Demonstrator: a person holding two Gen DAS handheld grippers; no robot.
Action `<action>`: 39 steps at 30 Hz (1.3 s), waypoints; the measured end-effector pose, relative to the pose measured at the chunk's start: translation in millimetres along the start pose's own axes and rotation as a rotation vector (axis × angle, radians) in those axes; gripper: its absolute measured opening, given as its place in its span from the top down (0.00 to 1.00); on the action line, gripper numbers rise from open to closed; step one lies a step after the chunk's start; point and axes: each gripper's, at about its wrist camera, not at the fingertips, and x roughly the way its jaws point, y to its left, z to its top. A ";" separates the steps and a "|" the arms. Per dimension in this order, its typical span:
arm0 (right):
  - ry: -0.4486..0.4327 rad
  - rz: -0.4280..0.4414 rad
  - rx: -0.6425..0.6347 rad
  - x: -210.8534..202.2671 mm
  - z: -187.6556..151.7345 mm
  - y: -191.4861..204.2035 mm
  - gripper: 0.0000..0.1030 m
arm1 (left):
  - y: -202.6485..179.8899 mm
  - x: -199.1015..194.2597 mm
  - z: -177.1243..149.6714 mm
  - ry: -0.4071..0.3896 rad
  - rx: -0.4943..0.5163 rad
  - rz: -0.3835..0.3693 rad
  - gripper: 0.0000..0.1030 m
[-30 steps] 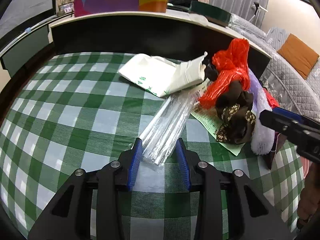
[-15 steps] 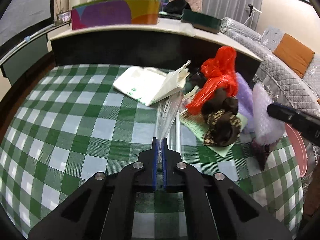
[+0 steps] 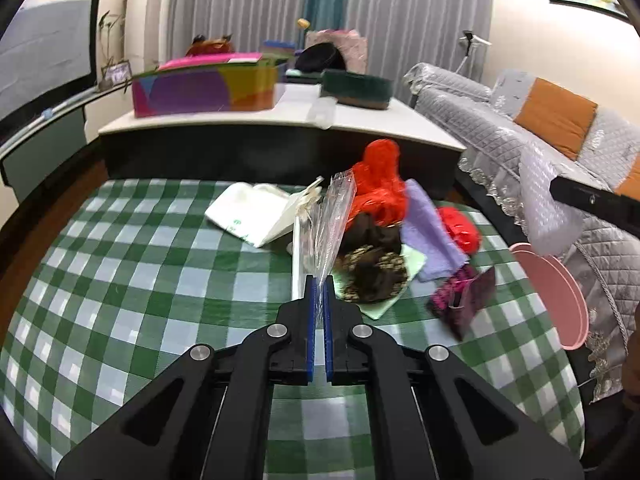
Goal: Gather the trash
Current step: 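Grasp the white bubble wrap with the right gripper while the left gripper grasps clear plastic tubes, then carry the bubble wrap and clear tubes in both grippers over the pink bucket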
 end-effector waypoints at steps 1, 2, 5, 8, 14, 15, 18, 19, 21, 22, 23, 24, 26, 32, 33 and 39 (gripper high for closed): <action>-0.011 -0.007 0.000 -4.9 0.5 -1.3 0.90 | -3.9 -3.3 0.1 -0.005 0.006 -0.006 0.97; -0.027 -0.017 -0.002 -12.0 0.8 -4.3 0.90 | -6.3 -5.6 0.1 -0.008 0.009 -0.011 0.97; -0.061 -0.052 0.000 -30.1 0.0 -16.9 0.90 | -16.1 -13.8 1.4 -0.025 0.018 -0.026 0.97; -0.079 -0.090 0.017 -42.6 -1.8 -32.6 0.90 | -27.4 -20.7 3.1 -0.044 0.037 -0.045 0.97; -0.099 -0.153 0.063 -62.9 -6.7 -63.4 0.89 | -47.6 -28.3 3.8 -0.060 0.063 -0.078 0.97; -0.102 -0.160 0.066 -66.6 -8.0 -67.2 0.89 | -51.4 -28.9 3.9 -0.061 0.067 -0.084 0.97; -0.108 -0.183 0.076 -74.4 -10.5 -78.1 0.89 | -61.4 -30.7 4.5 -0.066 0.077 -0.102 0.97; -0.110 -0.191 0.079 -76.5 -10.9 -81.3 0.89 | -64.1 -31.0 4.7 -0.068 0.080 -0.107 0.97; -0.115 -0.206 0.085 -81.2 -11.9 -87.9 0.89 | -71.5 -31.5 5.7 -0.071 0.087 -0.120 0.97; -0.117 -0.215 0.088 -83.2 -12.3 -91.2 0.89 | -74.4 -31.9 6.0 -0.073 0.089 -0.124 0.97; -0.119 -0.223 0.090 -85.0 -12.7 -94.6 0.89 | -78.1 -31.9 6.4 -0.074 0.093 -0.130 0.97; -0.120 -0.229 0.093 -86.2 -12.8 -96.4 0.89 | -81.8 -31.8 6.6 -0.076 0.097 -0.135 0.97; -0.122 -0.240 0.100 -89.7 -14.3 -102.4 0.89 | -88.2 -31.4 7.3 -0.077 0.101 -0.143 0.97; -0.124 -0.277 0.118 -96.1 -21.6 -122.0 0.89 | -107.8 -26.7 8.1 -0.076 0.116 -0.170 0.97; -0.124 -0.281 0.120 -96.8 -22.4 -124.0 0.89 | -110.4 -25.9 8.3 -0.075 0.118 -0.173 0.97; -0.131 -0.307 0.128 -104.1 -26.8 -140.5 0.89 | -130.9 -18.8 8.2 -0.069 0.140 -0.198 0.97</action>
